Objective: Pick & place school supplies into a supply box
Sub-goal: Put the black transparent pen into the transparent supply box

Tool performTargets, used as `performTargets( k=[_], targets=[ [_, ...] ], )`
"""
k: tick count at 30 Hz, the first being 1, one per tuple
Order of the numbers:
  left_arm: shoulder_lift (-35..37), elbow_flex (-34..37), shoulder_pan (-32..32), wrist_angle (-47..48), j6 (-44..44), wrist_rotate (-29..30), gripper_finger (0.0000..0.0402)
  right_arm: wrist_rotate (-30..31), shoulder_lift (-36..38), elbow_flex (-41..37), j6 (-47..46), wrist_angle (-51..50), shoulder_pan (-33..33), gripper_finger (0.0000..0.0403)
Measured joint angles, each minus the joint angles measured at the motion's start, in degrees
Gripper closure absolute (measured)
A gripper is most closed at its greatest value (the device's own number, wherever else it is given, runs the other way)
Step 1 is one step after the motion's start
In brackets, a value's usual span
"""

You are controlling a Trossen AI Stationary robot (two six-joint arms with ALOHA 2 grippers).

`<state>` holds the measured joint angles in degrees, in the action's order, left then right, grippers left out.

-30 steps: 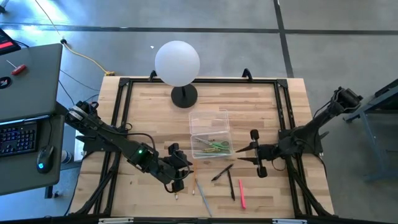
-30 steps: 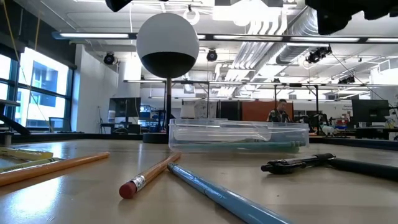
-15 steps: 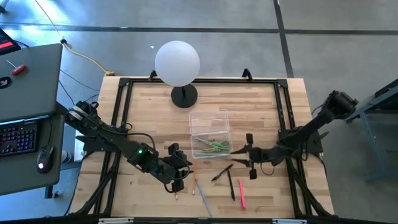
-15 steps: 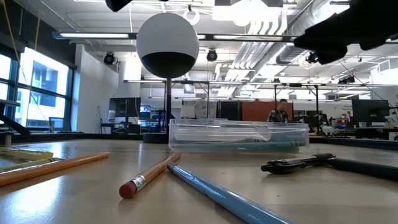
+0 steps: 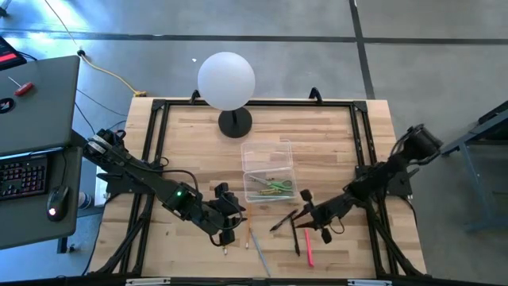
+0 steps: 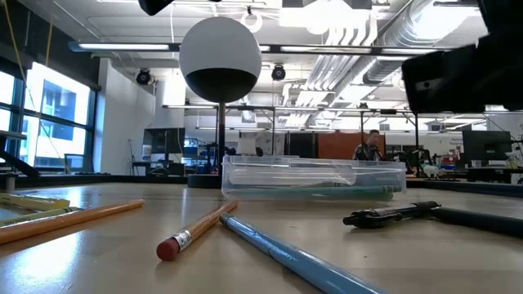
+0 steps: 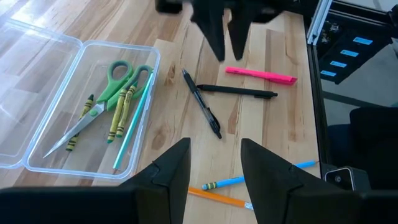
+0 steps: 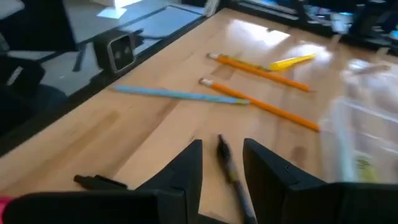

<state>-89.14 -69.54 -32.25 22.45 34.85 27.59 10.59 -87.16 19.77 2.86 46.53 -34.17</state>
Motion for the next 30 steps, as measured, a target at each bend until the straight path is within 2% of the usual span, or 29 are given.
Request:
performTargets(
  k=[6, 14, 30],
  targets=[
    [0.0, 0.0, 0.0, 0.0, 0.0, 0.0, 0.0229, -2.0, -5.9, 0.0, 1.9, 3.7, 2.5, 0.0308],
    [0.0, 0.0, 0.0, 0.0, 0.0, 0.0, 0.0229, -1.9, -4.9, 0.0, 2.3, -6.7, 4.3, 0.0308],
    [0.0, 0.0, 0.0, 0.0, 0.0, 0.0, 0.0229, -2.4, -5.1, 0.0, 3.5, -11.1, 9.1, 0.0308]
  ],
)
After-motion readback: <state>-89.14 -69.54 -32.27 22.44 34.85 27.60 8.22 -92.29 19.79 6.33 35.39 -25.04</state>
